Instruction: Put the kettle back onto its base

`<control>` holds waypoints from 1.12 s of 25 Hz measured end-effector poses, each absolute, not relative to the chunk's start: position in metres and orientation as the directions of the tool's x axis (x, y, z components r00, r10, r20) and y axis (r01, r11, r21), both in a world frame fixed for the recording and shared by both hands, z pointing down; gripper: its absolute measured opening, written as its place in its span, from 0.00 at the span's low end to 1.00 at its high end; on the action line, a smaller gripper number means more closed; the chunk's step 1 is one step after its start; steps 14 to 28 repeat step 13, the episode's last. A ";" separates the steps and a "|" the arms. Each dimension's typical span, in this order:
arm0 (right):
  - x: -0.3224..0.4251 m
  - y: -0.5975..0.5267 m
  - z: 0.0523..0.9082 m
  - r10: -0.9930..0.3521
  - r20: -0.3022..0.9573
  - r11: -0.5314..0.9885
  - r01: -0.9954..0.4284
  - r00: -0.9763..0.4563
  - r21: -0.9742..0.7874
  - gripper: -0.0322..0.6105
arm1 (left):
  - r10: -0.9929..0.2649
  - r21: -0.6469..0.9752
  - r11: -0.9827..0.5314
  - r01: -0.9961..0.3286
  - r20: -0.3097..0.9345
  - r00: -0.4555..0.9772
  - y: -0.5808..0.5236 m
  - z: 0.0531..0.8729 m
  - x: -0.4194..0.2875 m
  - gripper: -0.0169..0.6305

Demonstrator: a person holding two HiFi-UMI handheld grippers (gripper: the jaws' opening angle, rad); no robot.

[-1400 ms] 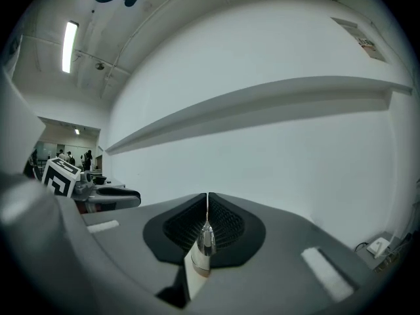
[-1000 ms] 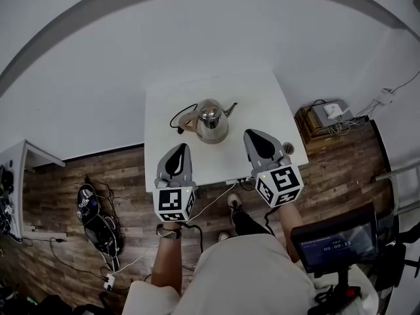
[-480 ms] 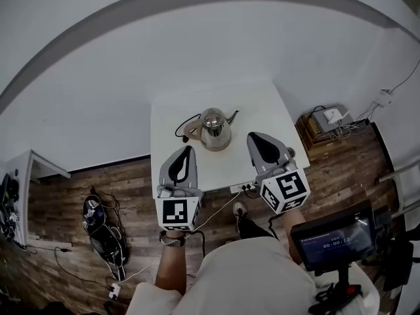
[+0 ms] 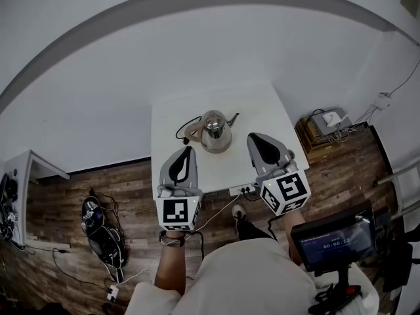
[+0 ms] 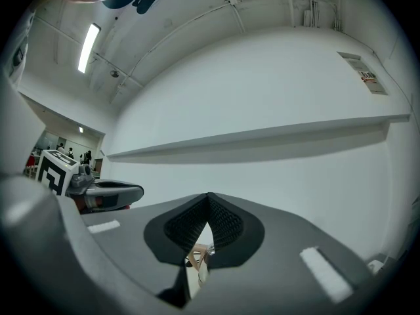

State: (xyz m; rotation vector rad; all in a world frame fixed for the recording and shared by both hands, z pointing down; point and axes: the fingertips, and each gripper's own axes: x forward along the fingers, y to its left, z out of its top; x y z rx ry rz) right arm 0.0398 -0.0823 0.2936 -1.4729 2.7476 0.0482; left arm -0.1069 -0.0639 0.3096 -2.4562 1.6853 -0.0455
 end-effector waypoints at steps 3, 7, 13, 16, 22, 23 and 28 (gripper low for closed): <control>0.040 -0.078 0.290 -0.831 -0.040 0.555 -0.832 -0.555 0.016 0.05 | -0.928 -0.152 -0.353 -0.923 -0.069 0.366 -0.060 0.306 -0.105 0.04; 0.038 -0.079 0.291 -0.829 -0.041 0.558 -0.830 -0.558 0.017 0.05 | -0.926 -0.150 -0.358 -0.921 -0.064 0.371 -0.062 0.310 -0.104 0.04; 0.031 -0.076 0.291 -0.823 -0.042 0.566 -0.824 -0.566 0.028 0.05 | -0.923 -0.147 -0.366 -0.919 -0.065 0.378 -0.060 0.311 -0.102 0.04; 0.031 -0.076 0.291 -0.823 -0.042 0.566 -0.824 -0.566 0.028 0.05 | -0.923 -0.147 -0.366 -0.919 -0.065 0.378 -0.060 0.311 -0.102 0.04; 0.031 -0.076 0.291 -0.823 -0.042 0.566 -0.824 -0.566 0.028 0.05 | -0.923 -0.147 -0.366 -0.919 -0.065 0.378 -0.060 0.311 -0.102 0.04; 0.031 -0.076 0.291 -0.823 -0.042 0.566 -0.824 -0.566 0.028 0.05 | -0.923 -0.147 -0.366 -0.919 -0.065 0.378 -0.060 0.311 -0.102 0.04; 0.031 -0.076 0.291 -0.823 -0.042 0.566 -0.824 -0.566 0.028 0.05 | -0.923 -0.147 -0.366 -0.919 -0.065 0.378 -0.060 0.311 -0.102 0.04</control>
